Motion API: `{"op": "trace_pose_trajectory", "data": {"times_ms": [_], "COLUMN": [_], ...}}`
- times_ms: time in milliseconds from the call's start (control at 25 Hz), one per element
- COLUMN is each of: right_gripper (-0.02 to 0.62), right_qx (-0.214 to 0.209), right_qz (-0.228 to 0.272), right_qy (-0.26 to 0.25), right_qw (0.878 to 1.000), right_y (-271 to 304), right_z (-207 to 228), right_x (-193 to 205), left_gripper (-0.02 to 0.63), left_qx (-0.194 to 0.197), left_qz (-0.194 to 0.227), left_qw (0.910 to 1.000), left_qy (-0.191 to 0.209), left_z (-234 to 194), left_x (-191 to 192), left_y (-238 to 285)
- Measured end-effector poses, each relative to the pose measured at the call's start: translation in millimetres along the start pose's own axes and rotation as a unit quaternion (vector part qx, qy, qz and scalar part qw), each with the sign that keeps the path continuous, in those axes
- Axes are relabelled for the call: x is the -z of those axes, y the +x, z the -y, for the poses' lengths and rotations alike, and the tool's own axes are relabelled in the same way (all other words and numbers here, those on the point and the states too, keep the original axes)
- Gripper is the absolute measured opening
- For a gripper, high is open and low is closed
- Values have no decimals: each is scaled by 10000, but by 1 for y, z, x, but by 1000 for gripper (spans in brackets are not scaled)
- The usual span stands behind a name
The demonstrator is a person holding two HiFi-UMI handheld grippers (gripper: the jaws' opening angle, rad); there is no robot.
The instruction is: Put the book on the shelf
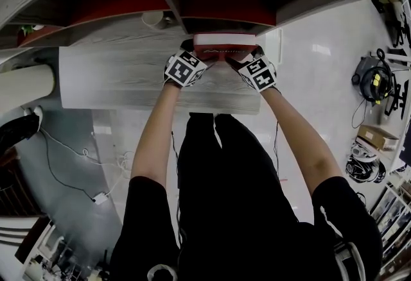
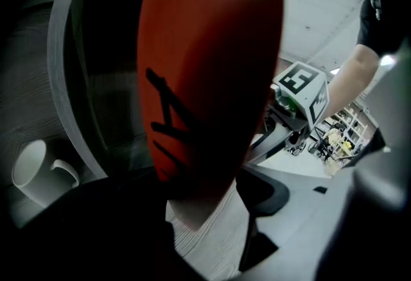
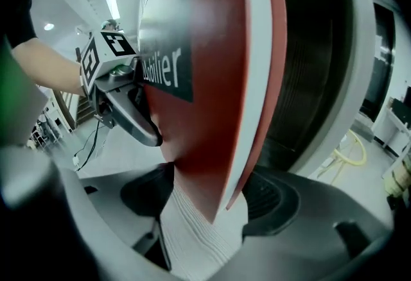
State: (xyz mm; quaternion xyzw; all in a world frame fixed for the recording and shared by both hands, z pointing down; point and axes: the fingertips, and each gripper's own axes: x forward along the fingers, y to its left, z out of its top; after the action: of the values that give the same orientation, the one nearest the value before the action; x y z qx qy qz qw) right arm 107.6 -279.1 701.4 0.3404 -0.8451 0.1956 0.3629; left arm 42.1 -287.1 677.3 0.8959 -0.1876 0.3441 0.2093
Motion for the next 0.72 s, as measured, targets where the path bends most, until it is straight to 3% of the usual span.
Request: {"op": "trace_pose_trajectory", "data": {"times_ms": [200, 320, 720], "right_gripper": [325, 325, 327], "right_qx": [129, 164, 287], "right_qz": [6, 58, 243], "right_qy": [-52, -40, -72], "right_qw": [9999, 9998, 9993], "right_y": [5, 11, 22], "right_z": [10, 14, 26], "right_x": [-3, -8, -22], "left_gripper": [302, 302, 302], "left_qx": [-240, -316, -367], "left_qz": [-203, -117, -45], "left_qw": [9988, 9983, 9989], "left_qy": [373, 478, 280], "left_z": [-8, -18, -35], "left_x": [-3, -8, -16], "left_y": [5, 7, 9]}}
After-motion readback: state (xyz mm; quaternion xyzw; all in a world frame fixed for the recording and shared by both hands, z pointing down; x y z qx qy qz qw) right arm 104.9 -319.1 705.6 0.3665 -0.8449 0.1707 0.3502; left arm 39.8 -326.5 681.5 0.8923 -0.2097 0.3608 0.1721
